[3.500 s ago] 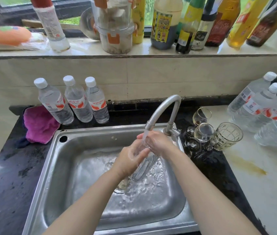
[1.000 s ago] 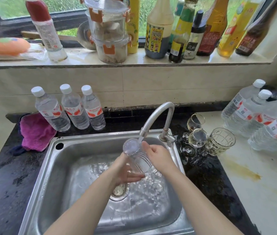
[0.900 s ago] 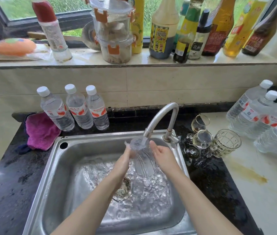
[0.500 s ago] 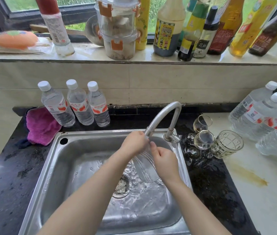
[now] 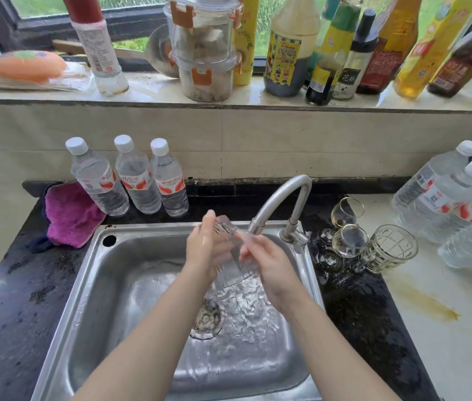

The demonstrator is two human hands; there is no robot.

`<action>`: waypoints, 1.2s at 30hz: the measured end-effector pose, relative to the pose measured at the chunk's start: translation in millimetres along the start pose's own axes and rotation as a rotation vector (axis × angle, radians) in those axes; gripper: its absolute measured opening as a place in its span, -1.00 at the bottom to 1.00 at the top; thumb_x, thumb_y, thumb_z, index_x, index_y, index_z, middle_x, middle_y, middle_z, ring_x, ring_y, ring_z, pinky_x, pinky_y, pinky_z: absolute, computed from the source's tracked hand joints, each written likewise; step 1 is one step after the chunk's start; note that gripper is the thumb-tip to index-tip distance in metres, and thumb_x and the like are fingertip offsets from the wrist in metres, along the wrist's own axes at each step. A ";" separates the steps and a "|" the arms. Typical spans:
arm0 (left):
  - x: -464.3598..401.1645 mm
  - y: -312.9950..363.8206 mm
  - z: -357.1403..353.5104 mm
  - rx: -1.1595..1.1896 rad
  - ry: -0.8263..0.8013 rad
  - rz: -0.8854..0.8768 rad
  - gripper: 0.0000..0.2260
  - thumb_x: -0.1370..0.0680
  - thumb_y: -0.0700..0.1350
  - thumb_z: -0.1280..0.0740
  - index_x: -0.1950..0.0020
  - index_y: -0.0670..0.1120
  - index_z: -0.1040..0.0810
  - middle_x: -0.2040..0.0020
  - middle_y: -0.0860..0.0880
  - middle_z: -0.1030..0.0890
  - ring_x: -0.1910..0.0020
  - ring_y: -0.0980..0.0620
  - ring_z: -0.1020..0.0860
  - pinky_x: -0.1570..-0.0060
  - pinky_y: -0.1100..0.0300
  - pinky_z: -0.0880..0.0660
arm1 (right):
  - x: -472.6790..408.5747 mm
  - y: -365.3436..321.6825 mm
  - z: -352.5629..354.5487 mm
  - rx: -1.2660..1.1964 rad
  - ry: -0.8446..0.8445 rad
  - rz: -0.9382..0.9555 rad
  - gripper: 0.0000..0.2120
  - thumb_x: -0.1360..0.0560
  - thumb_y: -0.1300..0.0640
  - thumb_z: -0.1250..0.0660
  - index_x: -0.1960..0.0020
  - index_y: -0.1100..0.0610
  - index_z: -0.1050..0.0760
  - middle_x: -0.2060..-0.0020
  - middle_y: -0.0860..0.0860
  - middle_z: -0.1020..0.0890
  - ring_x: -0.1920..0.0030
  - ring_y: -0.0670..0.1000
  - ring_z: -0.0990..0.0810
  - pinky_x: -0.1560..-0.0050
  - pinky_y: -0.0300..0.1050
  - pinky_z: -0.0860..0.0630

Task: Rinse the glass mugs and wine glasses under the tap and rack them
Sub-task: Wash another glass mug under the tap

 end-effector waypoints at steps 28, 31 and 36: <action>80.6 -35.9 4.2 -0.746 -0.293 -0.391 -0.85 -0.58 0.07 -0.25 -0.12 0.17 -0.52 -0.05 0.11 -0.63 -0.08 0.18 -0.57 -0.12 0.16 -0.52 | 81.9 45.8 64.0 0.394 0.029 -0.080 -0.69 -0.63 0.03 -0.10 0.26 0.09 -0.33 0.38 -0.06 -0.34 0.34 -0.09 -0.36 0.25 -0.24 -0.46; 96.2 -46.7 19.3 -0.816 -0.320 -0.390 -0.89 -0.59 -0.02 -0.24 -0.06 0.15 -0.53 -0.03 0.10 -0.63 -0.06 0.16 -0.58 -0.08 0.24 -0.51 | 104.4 49.7 65.8 0.341 0.103 -0.076 -0.70 -0.63 0.05 -0.10 0.27 0.04 -0.34 0.40 -0.06 -0.32 0.37 -0.10 -0.35 0.25 -0.23 -0.45; 113.2 -58.6 27.3 -1.157 -0.477 -0.515 -0.76 -0.59 0.02 -0.23 -0.24 0.04 -0.50 -0.07 0.13 -0.58 -0.05 0.20 -0.54 -0.08 0.33 -0.45 | 152.2 55.2 59.5 0.236 0.317 -0.056 -0.69 -0.63 0.07 -0.10 0.28 0.09 -0.36 0.40 -0.02 -0.32 0.38 -0.08 -0.34 0.31 -0.28 -0.44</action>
Point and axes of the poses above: each hand's wrist, its own x-axis away from the middle knuckle, its own z-axis out of the back of the hand, y = z × x, the point moved 7 cm from there along -x, towards the middle knuckle
